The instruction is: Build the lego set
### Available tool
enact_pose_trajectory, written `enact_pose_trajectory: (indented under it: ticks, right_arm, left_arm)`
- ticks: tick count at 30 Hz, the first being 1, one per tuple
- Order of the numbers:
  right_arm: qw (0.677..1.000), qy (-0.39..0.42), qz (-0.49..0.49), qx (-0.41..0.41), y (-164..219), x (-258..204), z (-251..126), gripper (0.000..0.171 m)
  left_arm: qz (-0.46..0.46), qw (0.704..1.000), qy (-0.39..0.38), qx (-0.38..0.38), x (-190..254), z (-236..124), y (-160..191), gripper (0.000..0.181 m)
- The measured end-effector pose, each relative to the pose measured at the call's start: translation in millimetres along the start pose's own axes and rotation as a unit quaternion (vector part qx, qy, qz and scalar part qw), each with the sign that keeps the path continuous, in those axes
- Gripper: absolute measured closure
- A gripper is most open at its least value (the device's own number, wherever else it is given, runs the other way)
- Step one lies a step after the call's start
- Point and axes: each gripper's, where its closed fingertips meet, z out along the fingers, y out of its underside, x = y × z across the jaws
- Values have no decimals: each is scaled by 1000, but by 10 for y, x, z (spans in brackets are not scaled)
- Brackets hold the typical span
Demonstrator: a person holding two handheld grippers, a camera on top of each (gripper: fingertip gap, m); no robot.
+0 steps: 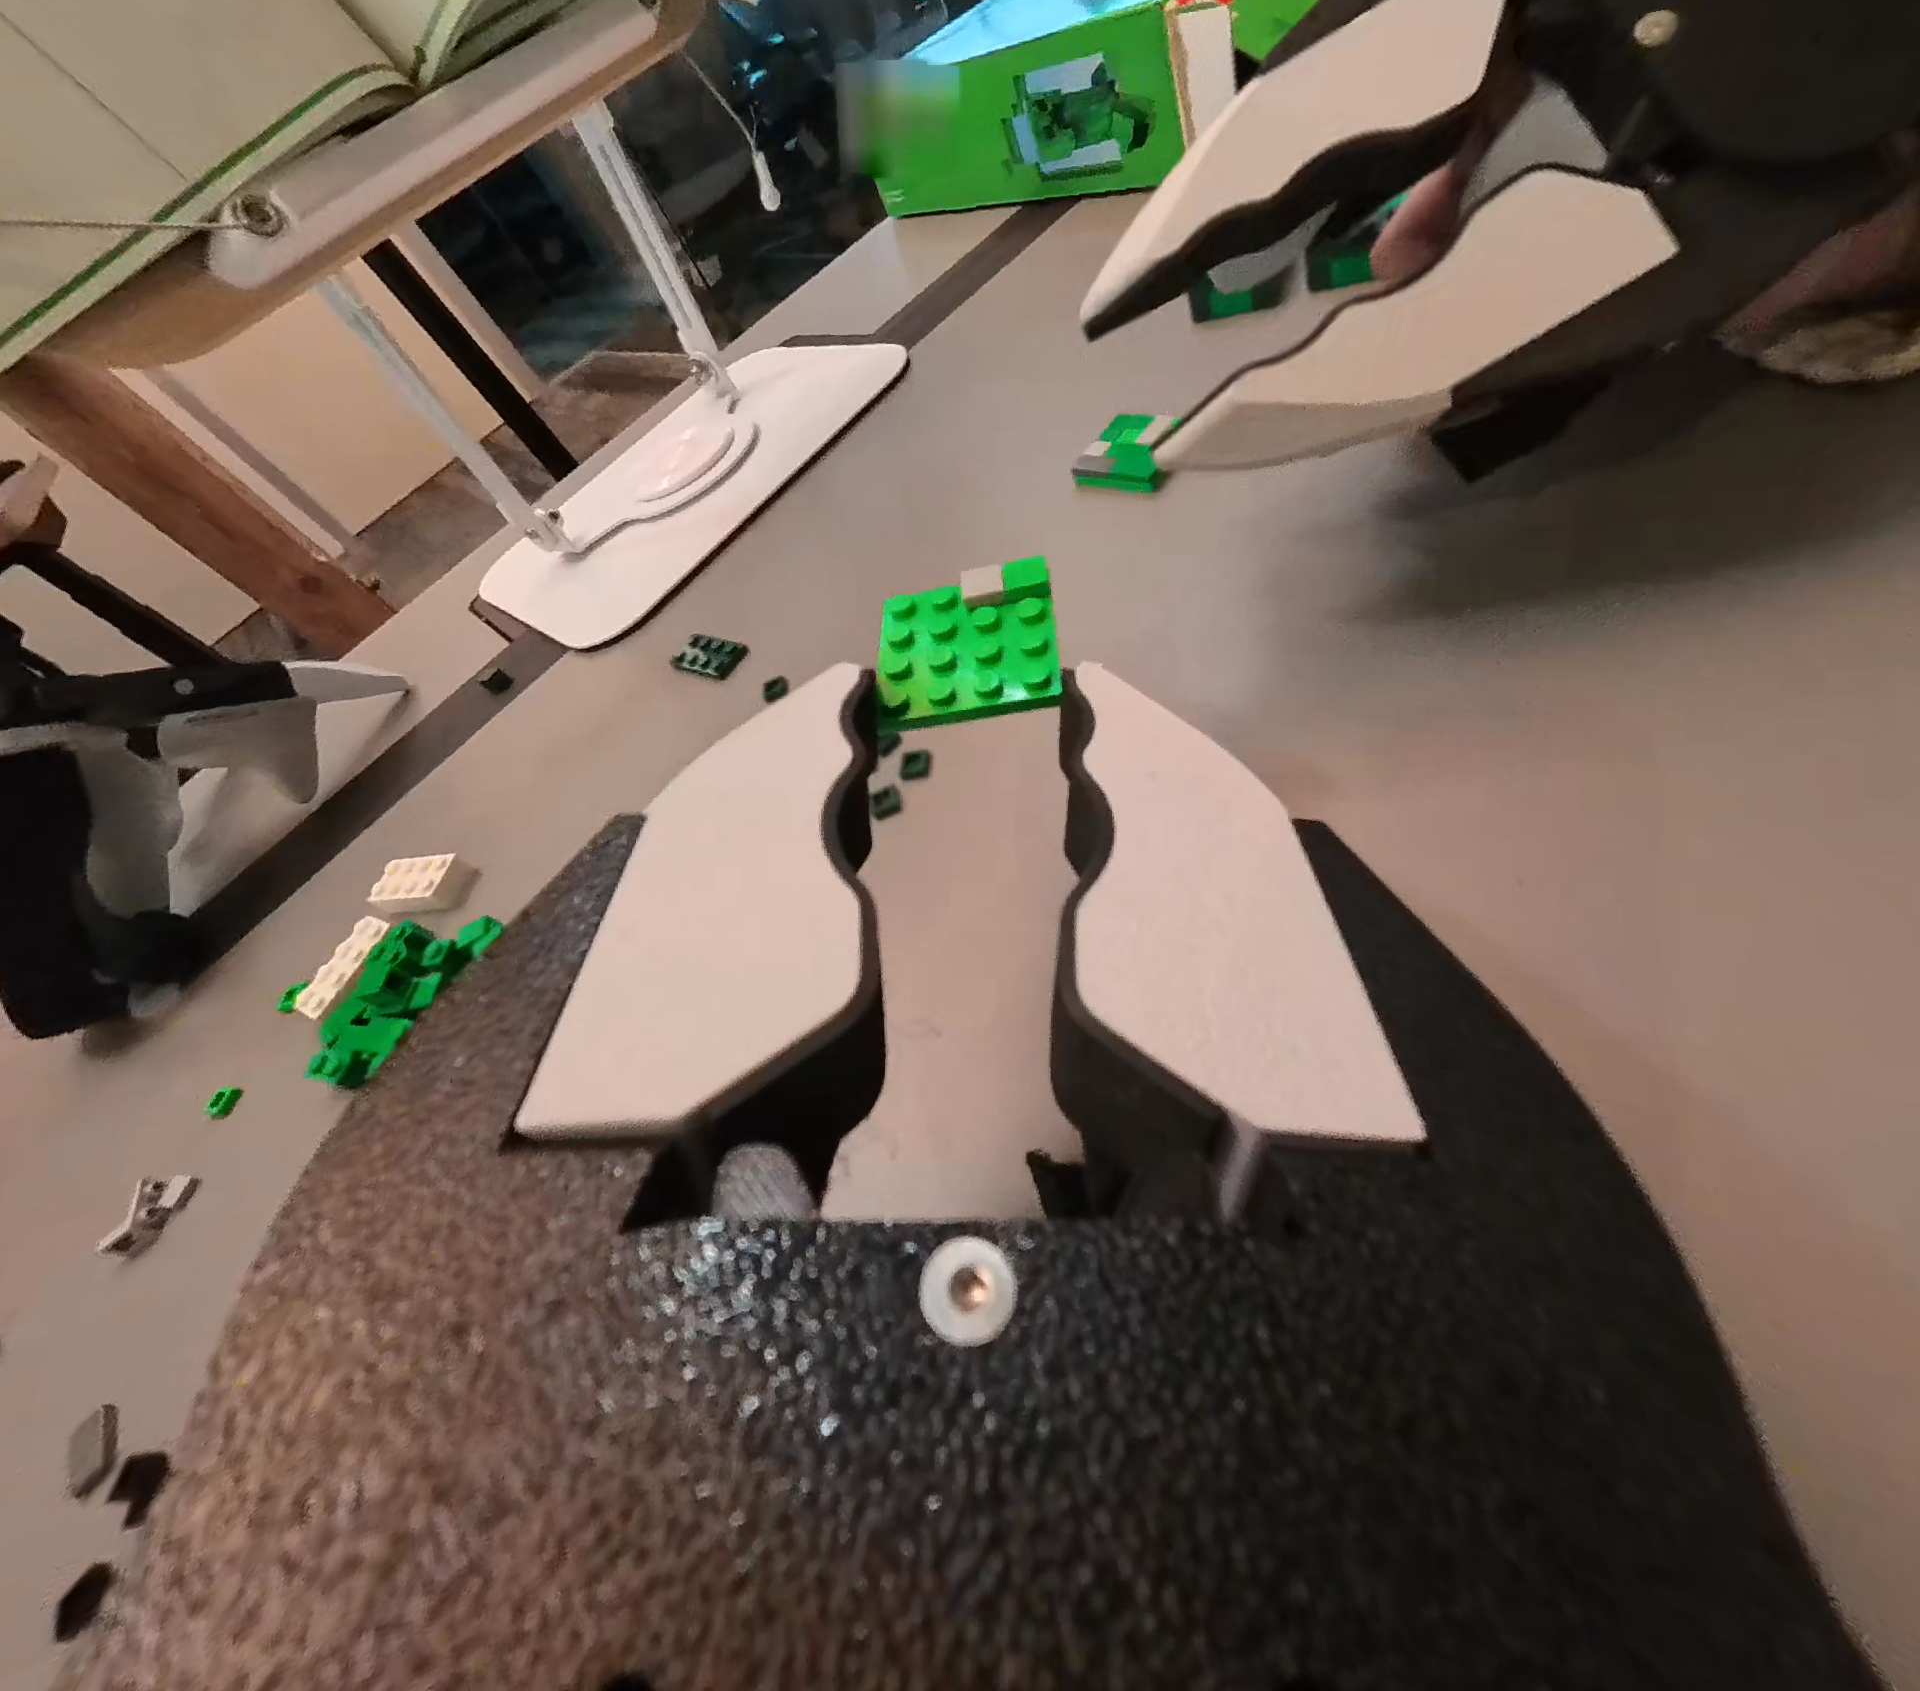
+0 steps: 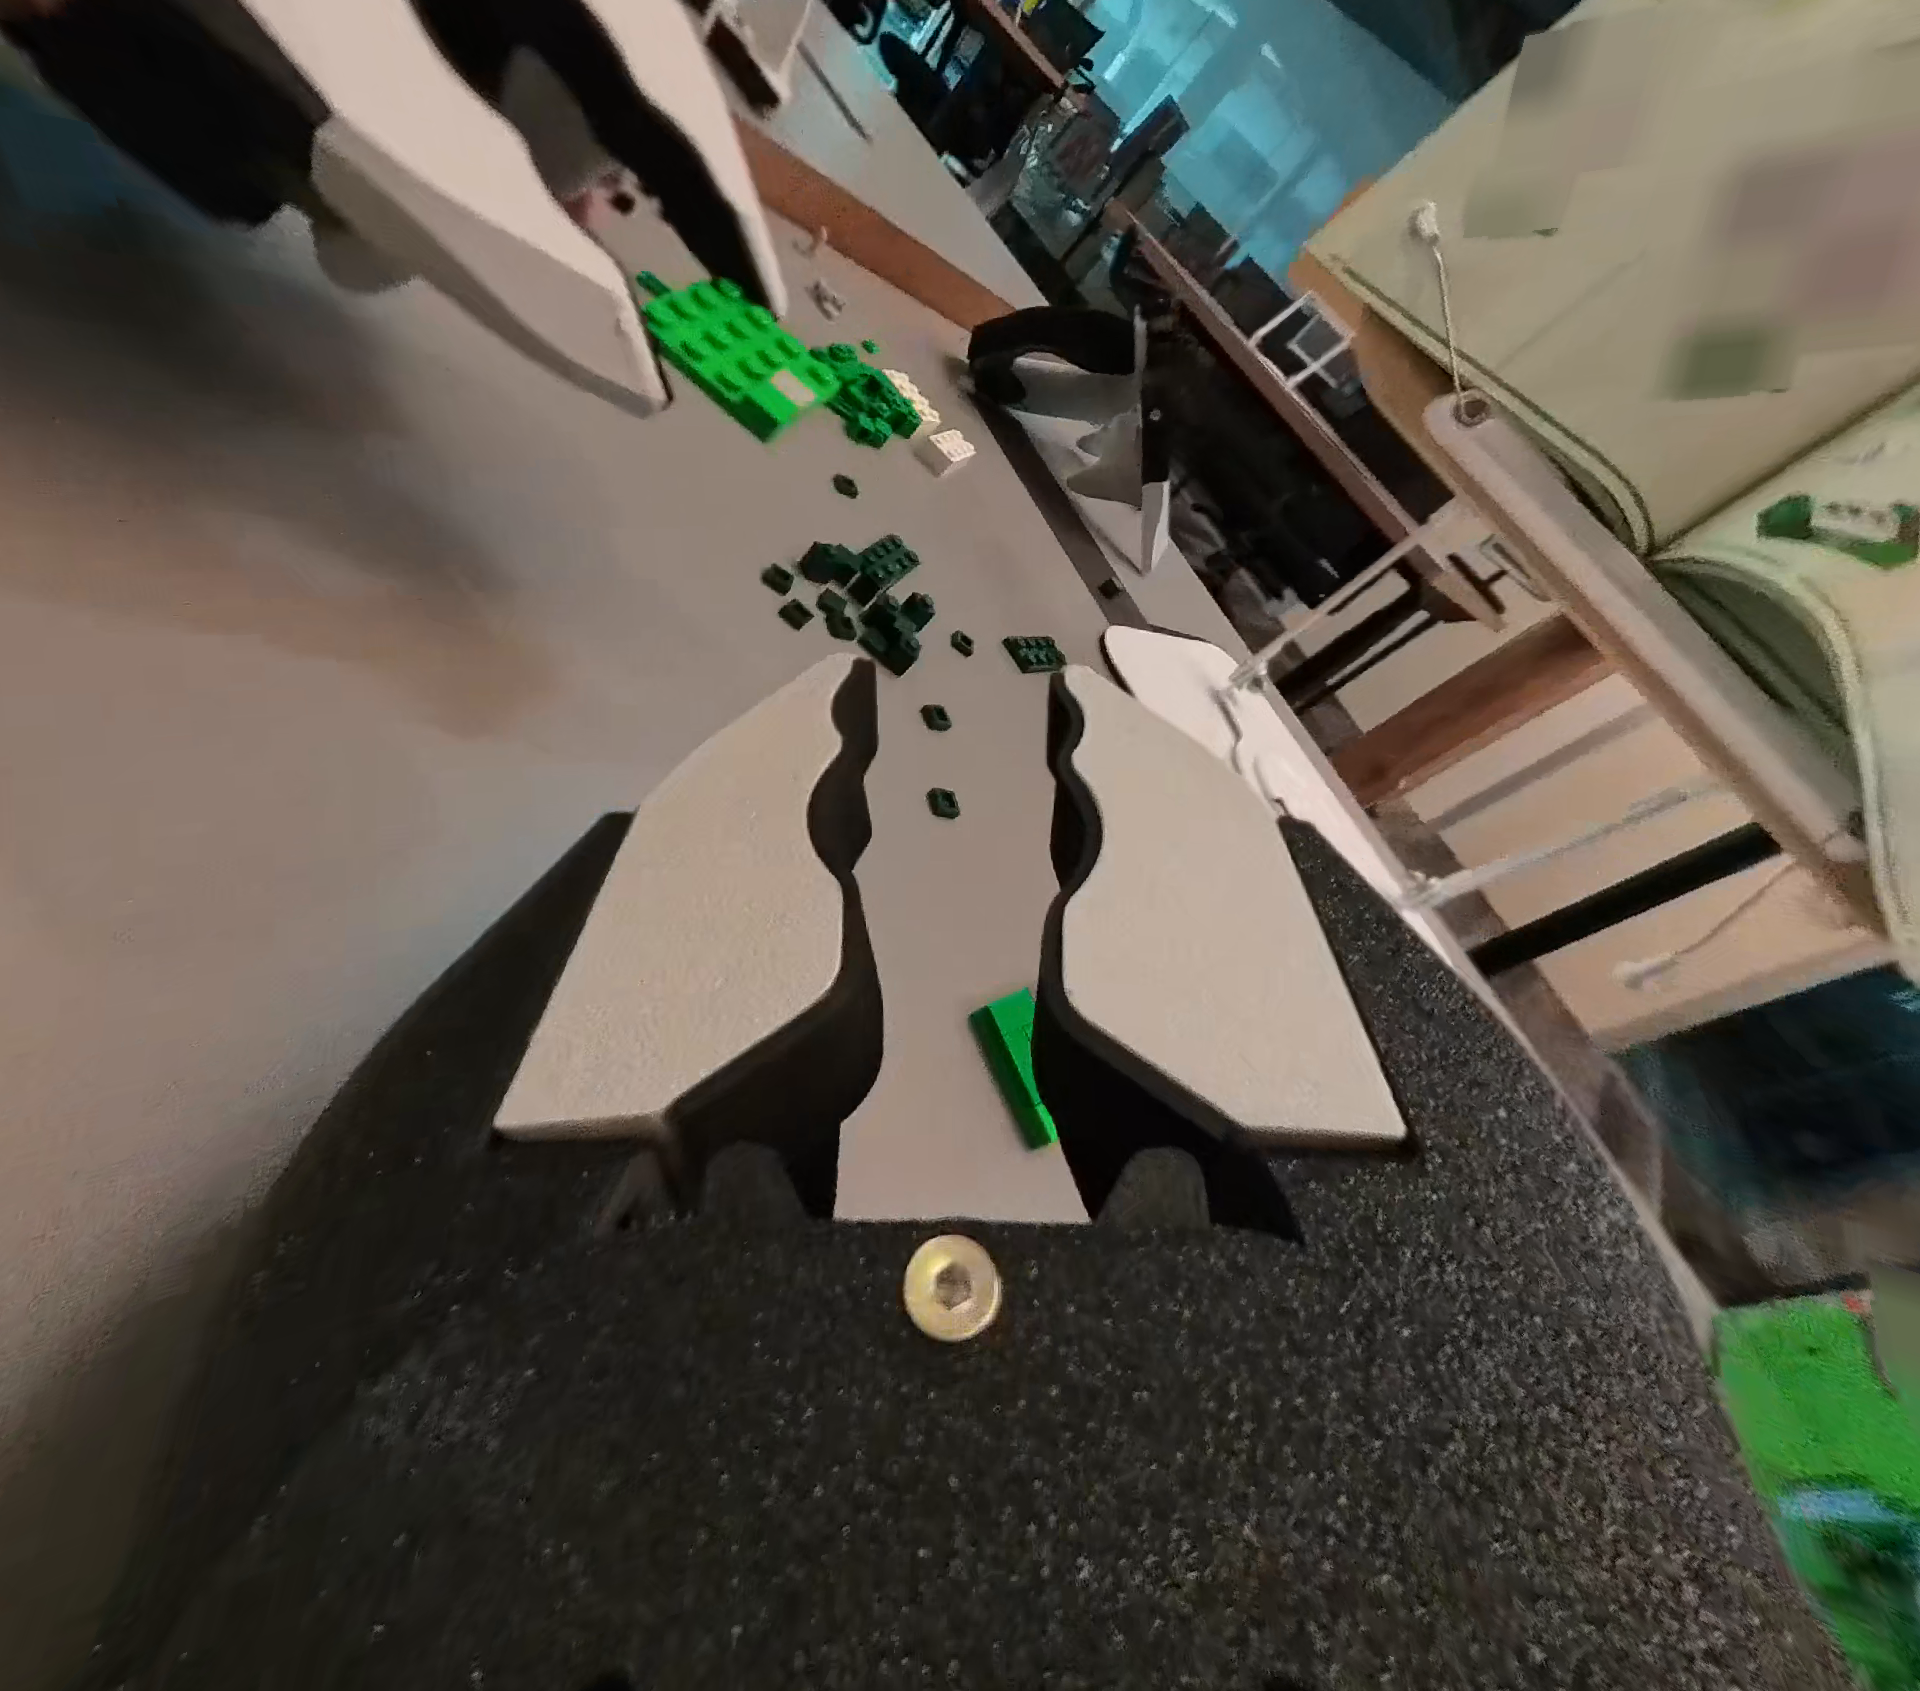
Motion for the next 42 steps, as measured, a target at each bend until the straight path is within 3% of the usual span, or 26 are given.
enact_pose_trajectory:
  ticks: [10,19,24,31,37,42]
  right_arm:
    - [999,9,37,-16,42,63,32,149]
    - [997,-12,74,-9,-99,-8,186,160]
    - [987,-95,129,-2,-332,11,578,162]
    - [936,-324,103,-96,-436,-294,1403,160]
    - [872,-437,78,-207,-235,-537,1816,160]
    - [854,-475,86,-196,-355,-692,2031,163]
  left_arm:
    - [126,987,89,33,489,4,-70,147]
    - [136,985,97,50,569,2,-94,147]
    - [125,986,92,53,531,-5,-99,147]
    - [127,986,96,51,536,-8,-87,147]
    - [133,985,97,47,541,-5,-68,147]
    - [130,986,96,47,531,-2,-66,147]
